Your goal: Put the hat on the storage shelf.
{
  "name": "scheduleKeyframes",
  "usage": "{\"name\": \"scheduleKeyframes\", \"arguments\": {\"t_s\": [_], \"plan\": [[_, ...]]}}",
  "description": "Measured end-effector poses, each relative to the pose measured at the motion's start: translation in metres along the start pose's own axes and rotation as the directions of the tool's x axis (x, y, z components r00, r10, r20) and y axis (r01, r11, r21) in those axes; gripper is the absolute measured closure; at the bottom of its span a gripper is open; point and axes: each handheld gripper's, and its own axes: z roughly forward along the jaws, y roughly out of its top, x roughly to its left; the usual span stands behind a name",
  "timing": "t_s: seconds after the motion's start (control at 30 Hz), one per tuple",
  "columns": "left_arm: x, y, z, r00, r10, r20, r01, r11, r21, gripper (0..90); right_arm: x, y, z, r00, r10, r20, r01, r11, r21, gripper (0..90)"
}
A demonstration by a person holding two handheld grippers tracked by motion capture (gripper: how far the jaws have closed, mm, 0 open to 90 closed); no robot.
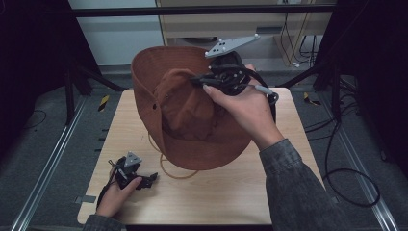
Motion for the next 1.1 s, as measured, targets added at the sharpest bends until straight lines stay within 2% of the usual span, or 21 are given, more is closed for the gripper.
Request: {"name": "scheduleKeyframes", "arguments": {"t_s": [0.47, 1.1], "plan": [[0.000, 0.000, 0.000, 1.0000, 0.000, 0.002, 0.000, 1.0000, 0.000, 0.0, 0.010, 0.005, 0.024, 0.9992, -0.003, -0.039, 0.003, 1.000, 0.007, 89.0], [0.000, 0.000, 0.000, 1.0000, 0.000, 0.000, 0.000, 1.0000, 0.001, 0.0, 0.016, 0.004, 0.041, 0.9978, -0.004, -0.067, 0.005, 1.000, 0.026, 88.9]]}}
